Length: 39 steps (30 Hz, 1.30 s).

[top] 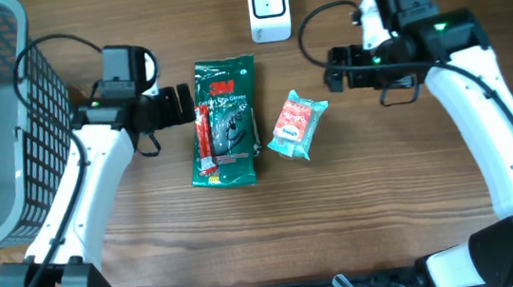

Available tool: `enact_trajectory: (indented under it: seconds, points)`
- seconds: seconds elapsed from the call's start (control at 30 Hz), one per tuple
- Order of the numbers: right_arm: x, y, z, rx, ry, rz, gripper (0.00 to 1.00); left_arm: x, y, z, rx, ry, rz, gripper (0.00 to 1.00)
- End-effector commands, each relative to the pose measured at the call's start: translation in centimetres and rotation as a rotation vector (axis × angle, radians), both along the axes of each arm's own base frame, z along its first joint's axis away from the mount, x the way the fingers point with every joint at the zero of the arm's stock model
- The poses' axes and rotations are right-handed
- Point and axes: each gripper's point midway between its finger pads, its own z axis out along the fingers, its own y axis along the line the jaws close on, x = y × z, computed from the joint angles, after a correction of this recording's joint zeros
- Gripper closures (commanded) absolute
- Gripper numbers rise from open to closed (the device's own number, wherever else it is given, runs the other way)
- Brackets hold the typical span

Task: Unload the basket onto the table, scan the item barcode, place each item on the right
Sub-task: 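Raise the right gripper and withdraw it to the right side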

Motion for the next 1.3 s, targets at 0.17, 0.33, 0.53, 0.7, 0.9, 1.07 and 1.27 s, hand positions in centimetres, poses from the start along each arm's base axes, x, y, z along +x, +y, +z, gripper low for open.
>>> enact_trajectory:
  seconds: [0.17, 0.33, 0.53, 0.7, 0.9, 1.07, 1.27]
  points:
    - [0.8, -2.9, 0.2, -0.118, -0.035, -0.037, 0.0, -0.6, 3.3, -0.2, 0.211, 0.012, 0.006, 0.0]
    - [1.6, -2.7, 0.5, -0.11, -0.07, -0.043, 0.0, -1.0, 3.3, -0.4, 0.214, 0.031, 0.004, 0.0]
    - [3.1, -2.5, 1.2, -0.097, -0.135, -0.047, 0.0, -1.1, 4.0, -0.5, 0.214, 0.039, 0.022, 0.0]
    - [4.0, -2.3, 1.7, -0.089, -0.176, -0.05, 0.0, -1.6, 4.1, -0.7, 0.217, 0.063, 0.021, 0.0]
    - [4.1, -2.3, 1.7, -0.088, -0.181, -0.05, 0.0, -1.6, 3.9, -0.7, 0.207, 0.063, 0.024, 0.0]
    - [4.1, -2.3, 1.7, -0.088, -0.181, -0.05, 0.0, -1.6, 3.9, -0.7, 0.207, 0.063, 0.024, 0.0]
    - [4.1, -2.3, 1.7, -0.089, -0.181, -0.05, 0.0, -1.6, 4.0, -0.7, 0.207, 0.063, 0.025, 0.0]
